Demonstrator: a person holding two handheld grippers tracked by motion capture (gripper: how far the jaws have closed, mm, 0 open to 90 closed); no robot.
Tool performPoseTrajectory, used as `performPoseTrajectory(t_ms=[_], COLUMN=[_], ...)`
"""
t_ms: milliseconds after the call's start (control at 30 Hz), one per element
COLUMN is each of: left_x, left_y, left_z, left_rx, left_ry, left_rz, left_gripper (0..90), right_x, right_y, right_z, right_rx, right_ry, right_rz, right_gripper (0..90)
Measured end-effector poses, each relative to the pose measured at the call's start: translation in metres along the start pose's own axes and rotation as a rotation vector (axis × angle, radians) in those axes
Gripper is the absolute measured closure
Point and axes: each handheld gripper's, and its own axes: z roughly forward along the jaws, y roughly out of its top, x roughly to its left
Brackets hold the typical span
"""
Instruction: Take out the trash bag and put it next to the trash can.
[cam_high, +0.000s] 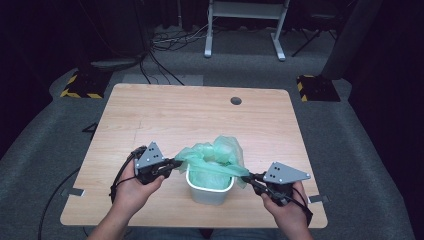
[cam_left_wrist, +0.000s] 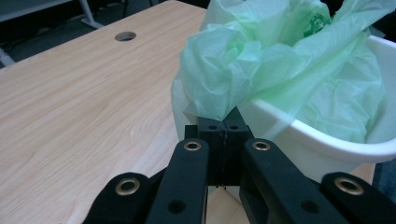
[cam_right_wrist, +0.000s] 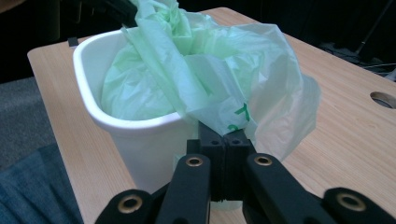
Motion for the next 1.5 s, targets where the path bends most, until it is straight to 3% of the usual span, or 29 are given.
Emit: performPoseTrajectory(t_ms=[133, 267, 333, 433, 500, 600, 700, 800, 900, 1000, 1133, 1333, 1500], left_x=[-0.004, -0.01, -0.012, -0.012, -0.012, -0.012, -0.01, -0.009, -0.007, -0.004, -0.001, 0.005, 0.008], left_y=[-0.001, 0.004, 0.007, 0.009, 0.01, 0.012, 0.013, 0.013, 0.013, 0.014, 0.014, 0.021, 0.032], left_z=[-0.001, -0.003, -0.003, -0.001, 0.002, 0.004, 0.006, 0.007, 0.008, 0.01, 0.012, 0.016, 0.022], left_rx=[-0.004, -0.014, -0.017, -0.011, -0.004, -0.005, -0.005, -0.002, -0.001, -0.004, -0.005, -0.025, -0.035], left_ry=[0.01, 0.024, 0.03, 0.016, 0.019, 0.035, 0.039, 0.036, 0.037, 0.048, 0.046, 0.052, 0.052], left_rz=[-0.002, 0.008, 0.018, 0.006, 0.006, 0.012, 0.006, -0.006, -0.011, -0.009, -0.019, -0.037, -0.03], left_gripper=[85.0, 70.6, 66.9, 75.2, 78.7, 80.5, 80.5, 79.9, 78.9, 76.5, 74.5, 76.2, 78.2], right_x=[0.001, 0.012, 0.016, 0.022, 0.029, 0.043, 0.054, 0.058, 0.052, 0.04, 0.024, 0.003, -0.011], right_y=[0.0, 0.007, 0.01, 0.009, 0.009, 0.005, 0.0, -0.005, -0.01, -0.015, -0.015, -0.003, 0.012], right_z=[-0.007, -0.024, -0.034, -0.044, -0.047, -0.043, -0.034, -0.024, -0.012, 0.0, 0.011, 0.015, 0.015], right_rx=[-0.031, -0.062, -0.069, -0.079, -0.062, -0.01, 0.043, 0.085, 0.117, 0.145, 0.146, 0.098, 0.048], right_ry=[-0.039, -0.056, -0.069, -0.07, -0.035, 0.036, 0.086, 0.107, 0.088, 0.039, 0.004, -0.089, -0.14], right_rz=[0.009, -0.018, -0.026, -0.024, -0.034, -0.065, -0.078, -0.073, -0.055, -0.037, -0.002, 0.025, 0.061], right_gripper=[50.7, 41.9, 41.5, 45.2, 54.8, 61.8, 65.2, 65.8, 65.8, 65.1, 62.9, 53.4, 48.6])
